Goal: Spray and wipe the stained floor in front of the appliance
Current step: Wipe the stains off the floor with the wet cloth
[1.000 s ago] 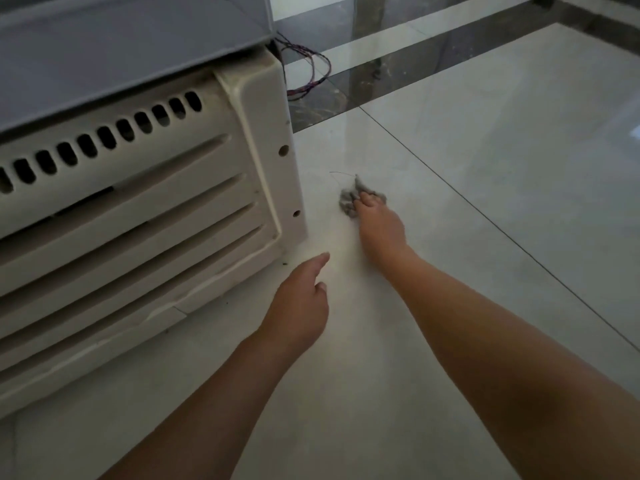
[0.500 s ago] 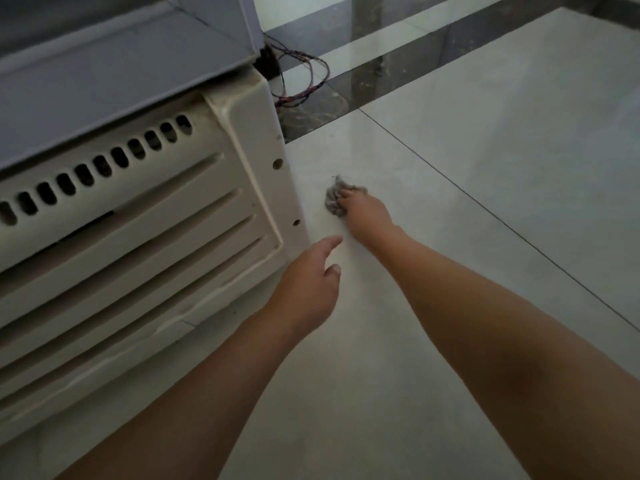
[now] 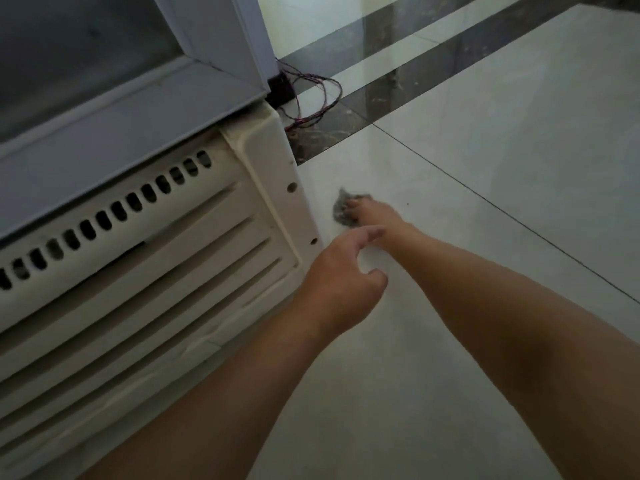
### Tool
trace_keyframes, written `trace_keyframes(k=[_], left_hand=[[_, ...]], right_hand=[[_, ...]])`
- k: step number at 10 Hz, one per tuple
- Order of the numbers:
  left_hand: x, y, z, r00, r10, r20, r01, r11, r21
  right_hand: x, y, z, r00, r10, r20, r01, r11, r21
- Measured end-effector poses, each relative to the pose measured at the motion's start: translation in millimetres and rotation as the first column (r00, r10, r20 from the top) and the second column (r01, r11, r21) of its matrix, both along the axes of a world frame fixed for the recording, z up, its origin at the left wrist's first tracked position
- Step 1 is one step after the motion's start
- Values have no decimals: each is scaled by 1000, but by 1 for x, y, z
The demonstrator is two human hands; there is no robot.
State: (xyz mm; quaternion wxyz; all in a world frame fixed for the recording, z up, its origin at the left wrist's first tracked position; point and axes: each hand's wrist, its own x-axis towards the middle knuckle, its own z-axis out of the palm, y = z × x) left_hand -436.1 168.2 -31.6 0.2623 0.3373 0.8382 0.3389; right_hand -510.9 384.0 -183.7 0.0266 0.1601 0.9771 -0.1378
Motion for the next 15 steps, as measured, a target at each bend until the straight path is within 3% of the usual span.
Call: trace_keyframes(k=[2,3,5,6,7,8,9,10,11,12,13,14,15], left_hand=[[11,-37,6,1000,3,0,-3,1000,-2],[9,-61,4,1000,19,-6,-19,1000,-8],[0,-81,-1,999,45,-28,-45,999,2],[3,-82,-7,998,55,-7,-55,998,11],[11,-75,-14,998,57,24,-57,998,-16],[28,-67,-24,999,24,47,-24,1000,-7],[53,-80,-29,996,-13,91,14,1000,-11],[70,-98,-35,991,4,134,-1,1000,-25],[71,-102,-38,991,53,121,-46,997,-54],[67,-109,-39,982,172,79,-160,977,-138],[66,-130,-45,960,273,68,-258,950,-176],[67,-160,-51,961,270,54,-258,952,-166],[67,-196,-52,962,271,40,-261,952,-160]], right_hand=[[-8,-4,-6,999,-24,-31,23,999,-33],[-10,3,-4,993,-116,-26,115,993,-19],[0,-4,-5,1000,20,2,-20,998,-59],[19,-16,-9,950,-299,-92,282,946,-160],[61,-84,-10,993,-5,-119,-13,989,-150],[119,-48,-14,978,-75,-196,51,991,-124],[188,47,-15,875,-470,-117,471,882,-24],[216,62,-18,712,-692,-115,689,721,-73],[186,-3,-21,832,-531,-160,522,847,-94],[144,-118,-22,962,-241,-131,218,961,-169],[121,-190,-10,987,114,-110,-131,977,-166],[116,-144,-6,987,103,-121,-123,977,-175],[120,-98,-19,948,-309,-77,285,931,-227]])
